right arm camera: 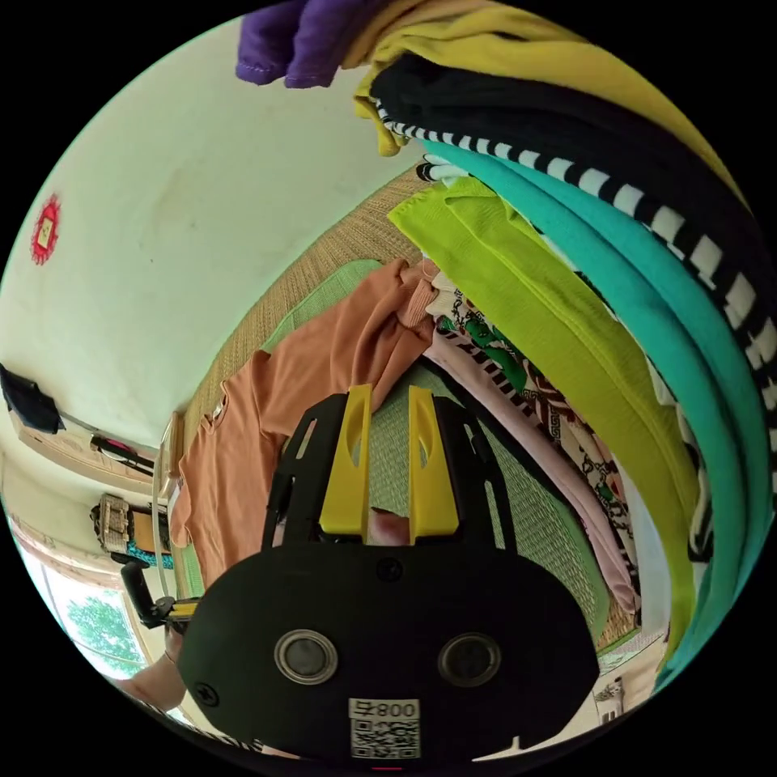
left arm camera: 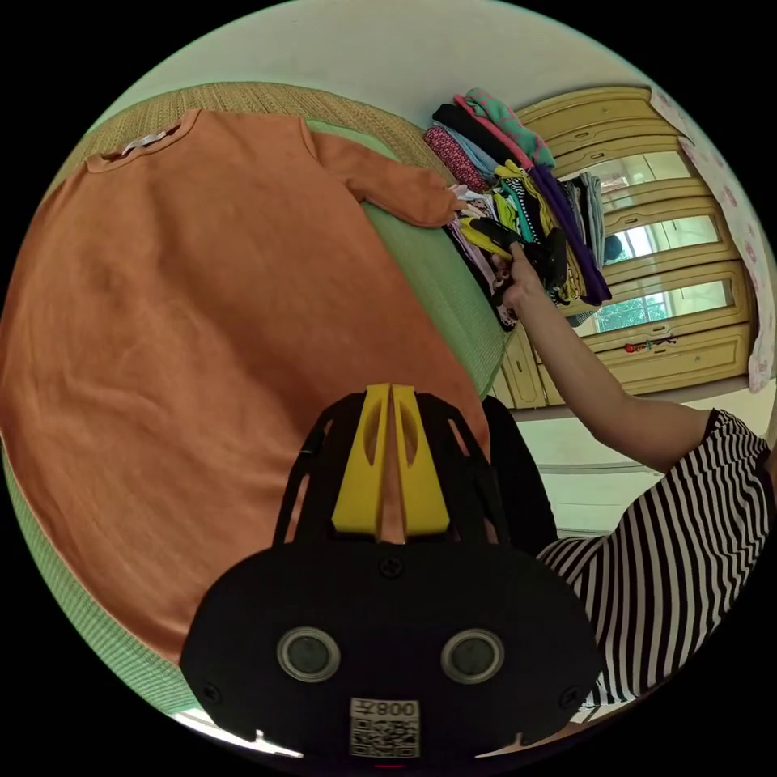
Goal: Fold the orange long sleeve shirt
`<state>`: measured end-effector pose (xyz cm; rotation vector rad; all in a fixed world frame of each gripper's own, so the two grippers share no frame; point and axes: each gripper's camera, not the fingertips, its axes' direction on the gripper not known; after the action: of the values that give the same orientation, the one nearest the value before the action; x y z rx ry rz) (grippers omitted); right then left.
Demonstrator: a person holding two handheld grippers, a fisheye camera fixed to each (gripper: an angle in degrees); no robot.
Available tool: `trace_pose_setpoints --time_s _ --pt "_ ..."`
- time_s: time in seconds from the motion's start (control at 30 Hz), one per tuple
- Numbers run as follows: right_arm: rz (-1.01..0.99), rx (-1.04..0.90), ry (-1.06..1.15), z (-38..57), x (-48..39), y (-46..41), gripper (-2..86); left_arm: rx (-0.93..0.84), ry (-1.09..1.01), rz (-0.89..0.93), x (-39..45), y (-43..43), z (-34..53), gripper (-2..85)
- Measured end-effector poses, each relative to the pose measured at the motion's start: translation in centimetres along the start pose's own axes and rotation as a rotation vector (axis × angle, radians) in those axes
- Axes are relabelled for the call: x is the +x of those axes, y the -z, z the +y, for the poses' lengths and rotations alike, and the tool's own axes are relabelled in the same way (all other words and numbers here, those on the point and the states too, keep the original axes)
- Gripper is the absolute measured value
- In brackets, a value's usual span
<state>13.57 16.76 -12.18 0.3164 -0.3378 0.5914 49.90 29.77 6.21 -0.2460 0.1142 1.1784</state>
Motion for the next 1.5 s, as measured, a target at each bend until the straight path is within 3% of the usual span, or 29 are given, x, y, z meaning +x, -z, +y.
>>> trace_pose_setpoints --time_s 0.33,0.5,0.7,0.83,1.03,1.23,1.5 --pt "-0.062 0.057 -0.095 0.5 3.7 -2.2 7.1 -0.130 -0.075 -0.193 1.2 -2.4 -8.9 1.2" --pt "-0.086 0.101 -0.094 1.2 3.8 -2.0 3.5 -0.126 -0.068 -0.181 0.7 -2.0 -10.2 0.8" --pt "-0.180 0.246 0.026 1.1 -0.4 1.7 1.4 0.006 -0.038 -0.098 -1.2 1.9 -12.0 0.8" --pt "-0.281 0.283 0.309 0.5 -10.9 3.2 0.9 0.189 -0.024 -0.031 -3.0 6.9 -13.3 1.8" --pt "-0.337 0.129 0.697 5.8 -26.7 -2.7 0.9 0.466 0.069 0.109 -9.0 13.8 -12.7 6.0" --pt "-0.366 -0.100 0.741 9.4 -31.3 -11.7 0.9 0.513 0.236 0.240 -18.8 14.9 -12.6 10.5" --pt "-0.347 -0.172 0.771 9.5 -35.2 -14.9 0.9 0.528 0.370 0.479 -28.0 12.7 -16.3 13.5"
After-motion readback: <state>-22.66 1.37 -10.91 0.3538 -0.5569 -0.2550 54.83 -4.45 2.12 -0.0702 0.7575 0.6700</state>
